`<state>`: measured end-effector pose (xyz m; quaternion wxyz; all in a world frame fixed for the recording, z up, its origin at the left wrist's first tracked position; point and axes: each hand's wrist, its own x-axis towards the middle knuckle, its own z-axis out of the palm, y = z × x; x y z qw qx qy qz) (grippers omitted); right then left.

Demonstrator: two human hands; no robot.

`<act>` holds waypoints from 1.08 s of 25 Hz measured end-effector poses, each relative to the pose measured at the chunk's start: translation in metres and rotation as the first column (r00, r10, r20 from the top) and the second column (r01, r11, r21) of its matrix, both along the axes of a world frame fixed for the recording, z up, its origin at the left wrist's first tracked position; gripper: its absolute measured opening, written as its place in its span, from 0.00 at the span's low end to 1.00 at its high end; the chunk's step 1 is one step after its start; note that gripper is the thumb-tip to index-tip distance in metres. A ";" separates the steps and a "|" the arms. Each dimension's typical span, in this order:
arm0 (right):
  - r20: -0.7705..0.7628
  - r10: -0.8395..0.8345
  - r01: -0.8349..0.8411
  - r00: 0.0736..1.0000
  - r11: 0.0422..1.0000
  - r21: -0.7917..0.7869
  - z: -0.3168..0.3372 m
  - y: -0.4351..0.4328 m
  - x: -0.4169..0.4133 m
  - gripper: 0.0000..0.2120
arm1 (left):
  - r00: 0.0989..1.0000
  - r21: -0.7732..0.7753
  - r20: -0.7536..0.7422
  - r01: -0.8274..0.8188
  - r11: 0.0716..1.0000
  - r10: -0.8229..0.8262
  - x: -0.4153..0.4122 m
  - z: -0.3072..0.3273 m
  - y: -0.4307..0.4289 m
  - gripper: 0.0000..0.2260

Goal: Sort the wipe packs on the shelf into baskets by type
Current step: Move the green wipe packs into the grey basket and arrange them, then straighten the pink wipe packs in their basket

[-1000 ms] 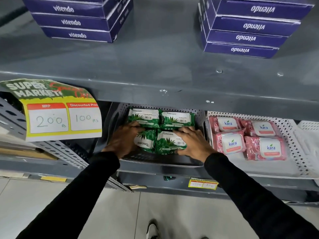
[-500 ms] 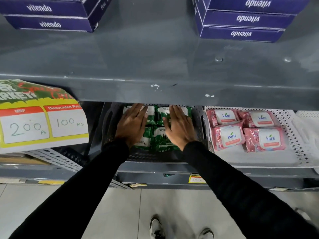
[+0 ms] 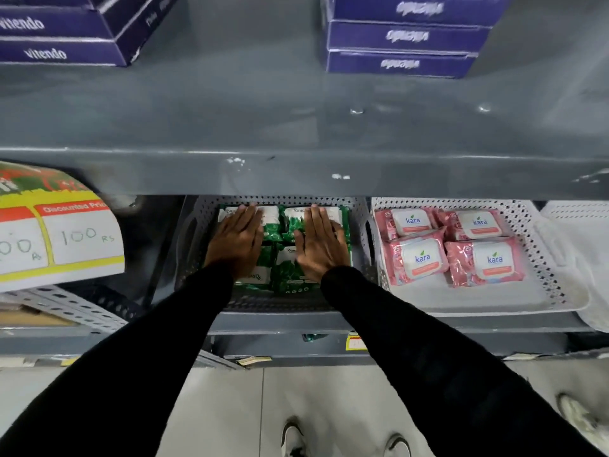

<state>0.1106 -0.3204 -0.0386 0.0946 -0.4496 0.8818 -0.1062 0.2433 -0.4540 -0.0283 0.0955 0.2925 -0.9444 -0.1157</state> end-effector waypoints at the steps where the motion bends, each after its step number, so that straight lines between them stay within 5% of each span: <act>1: 0.064 0.005 -0.004 0.998 1.000 -0.020 0.010 0.002 -0.002 0.30 | 0.999 0.024 -0.038 -0.025 0.999 0.026 -0.003 0.009 0.007 0.26; 5: 0.047 0.046 -0.027 0.998 0.940 -0.340 0.048 0.044 -0.017 0.27 | 0.975 0.081 -0.222 0.034 0.996 -0.015 -0.034 0.041 0.063 0.21; 8: -0.024 0.026 -0.033 0.999 0.910 -0.414 0.066 0.102 -0.047 0.27 | 0.948 0.028 -0.279 0.168 0.985 -0.154 -0.072 0.058 0.121 0.20; 15: -0.071 -0.089 0.060 0.993 0.940 -0.335 0.058 0.243 -0.146 0.27 | 0.966 -0.005 -0.137 0.222 0.975 -0.221 -0.151 0.050 0.236 0.30; 19: -0.100 0.013 -0.016 0.995 0.999 -0.029 0.034 0.293 -0.189 0.42 | 0.980 -0.073 0.114 0.170 0.983 -0.161 -0.172 0.032 0.255 0.44; 27: -0.216 0.134 -0.122 0.967 0.990 0.067 0.031 0.300 -0.214 0.46 | 0.982 -0.123 0.119 0.158 0.980 -0.144 -0.179 0.021 0.257 0.40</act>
